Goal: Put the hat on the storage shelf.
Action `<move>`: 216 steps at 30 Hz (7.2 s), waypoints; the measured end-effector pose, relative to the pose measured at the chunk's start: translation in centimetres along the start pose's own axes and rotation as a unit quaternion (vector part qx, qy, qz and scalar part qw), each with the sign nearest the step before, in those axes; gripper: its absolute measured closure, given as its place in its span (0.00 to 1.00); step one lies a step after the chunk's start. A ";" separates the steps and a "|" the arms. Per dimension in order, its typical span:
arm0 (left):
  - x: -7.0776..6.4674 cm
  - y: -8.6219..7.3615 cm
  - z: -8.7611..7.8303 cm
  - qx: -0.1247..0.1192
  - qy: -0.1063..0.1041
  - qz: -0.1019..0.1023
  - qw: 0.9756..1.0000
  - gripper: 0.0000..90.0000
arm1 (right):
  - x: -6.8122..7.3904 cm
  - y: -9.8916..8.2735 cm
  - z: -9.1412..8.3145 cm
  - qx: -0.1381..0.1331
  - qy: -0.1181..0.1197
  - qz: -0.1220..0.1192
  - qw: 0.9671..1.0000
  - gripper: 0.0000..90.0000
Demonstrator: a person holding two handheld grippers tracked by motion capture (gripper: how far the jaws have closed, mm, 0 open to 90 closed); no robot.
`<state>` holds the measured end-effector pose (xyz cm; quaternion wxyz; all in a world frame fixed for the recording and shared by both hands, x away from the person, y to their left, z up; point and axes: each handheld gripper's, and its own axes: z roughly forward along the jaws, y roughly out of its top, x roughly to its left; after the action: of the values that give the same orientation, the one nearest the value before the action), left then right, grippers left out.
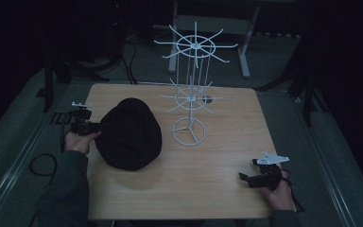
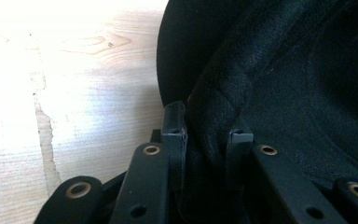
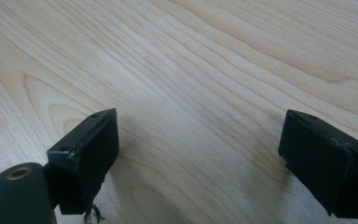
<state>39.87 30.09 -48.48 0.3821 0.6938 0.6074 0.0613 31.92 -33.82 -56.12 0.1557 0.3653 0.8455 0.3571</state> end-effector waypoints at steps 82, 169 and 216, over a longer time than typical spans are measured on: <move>-5.5 6.6 -9.0 -0.156 -0.130 -0.070 0.977 0.84 | 0.0 0.0 0.0 -0.002 -0.003 0.002 1.000 0.15; -8.8 12.0 -11.2 -0.211 -0.207 -0.111 0.949 0.83 | 0.0 0.0 0.0 -0.002 -0.004 0.003 1.000 0.15; -10.8 13.9 -8.3 -0.210 -0.197 -0.163 0.944 0.83 | 0.0 0.0 0.0 -0.003 -0.006 0.004 1.000 0.15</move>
<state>43.61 24.64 -30.19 0.6363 0.4876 0.5976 -0.0135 31.93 -33.83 -56.11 0.1601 0.3706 0.8420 0.3577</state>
